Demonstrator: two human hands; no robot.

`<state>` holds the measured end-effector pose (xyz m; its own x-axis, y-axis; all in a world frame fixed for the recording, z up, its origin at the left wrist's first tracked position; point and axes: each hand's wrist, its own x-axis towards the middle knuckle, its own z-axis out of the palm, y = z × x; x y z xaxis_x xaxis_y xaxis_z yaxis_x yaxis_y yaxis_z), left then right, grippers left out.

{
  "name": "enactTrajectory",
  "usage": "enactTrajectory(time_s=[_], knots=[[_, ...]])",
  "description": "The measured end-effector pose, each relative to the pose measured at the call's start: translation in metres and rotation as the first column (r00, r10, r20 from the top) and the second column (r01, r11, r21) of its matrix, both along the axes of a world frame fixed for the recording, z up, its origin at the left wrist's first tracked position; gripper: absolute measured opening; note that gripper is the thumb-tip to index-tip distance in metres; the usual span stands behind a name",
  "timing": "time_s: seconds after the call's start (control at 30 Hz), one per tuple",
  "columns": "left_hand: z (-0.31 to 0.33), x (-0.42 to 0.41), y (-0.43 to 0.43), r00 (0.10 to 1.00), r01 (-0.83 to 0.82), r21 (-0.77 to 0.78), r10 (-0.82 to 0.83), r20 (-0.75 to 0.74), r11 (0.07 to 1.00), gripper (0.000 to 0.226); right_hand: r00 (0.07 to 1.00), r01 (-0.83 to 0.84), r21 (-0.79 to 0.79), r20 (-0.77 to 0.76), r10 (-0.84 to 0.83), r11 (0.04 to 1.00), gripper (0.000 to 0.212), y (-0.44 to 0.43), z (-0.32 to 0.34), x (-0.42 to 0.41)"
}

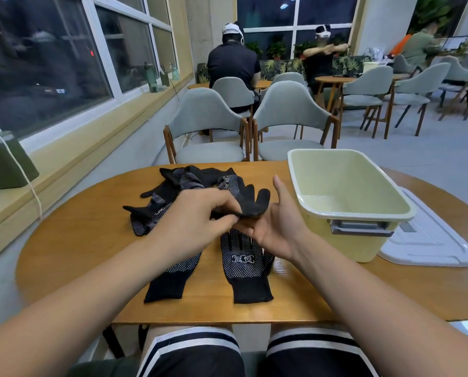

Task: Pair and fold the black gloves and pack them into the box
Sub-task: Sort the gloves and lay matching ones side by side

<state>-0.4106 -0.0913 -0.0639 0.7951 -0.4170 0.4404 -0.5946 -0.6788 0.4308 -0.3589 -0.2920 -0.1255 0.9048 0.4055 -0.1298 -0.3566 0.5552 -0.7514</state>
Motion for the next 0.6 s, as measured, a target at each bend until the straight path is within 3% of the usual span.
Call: enactTrajectory(time_s=[0.13,0.33,0.6], knots=[[-0.036,-0.014,-0.008,1.000,0.025,0.015,-0.025,-0.013,1.000,0.015,0.999,-0.033,0.027,-0.026,0.033,0.999,0.095,-0.009,-0.014,-0.008],[-0.074,-0.035,-0.020,0.995,-0.003,-0.051,-0.002,-0.103,0.999,0.015,0.986,-0.072,0.063,-0.148,0.081,0.995,0.112,-0.016,-0.027,-0.012],[-0.104,-0.049,-0.023,0.971,-0.059,-0.120,0.029,-0.236,0.991,0.017,0.989,-0.096,-0.011,-0.115,0.095,0.995,0.115,-0.016,-0.033,-0.013]])
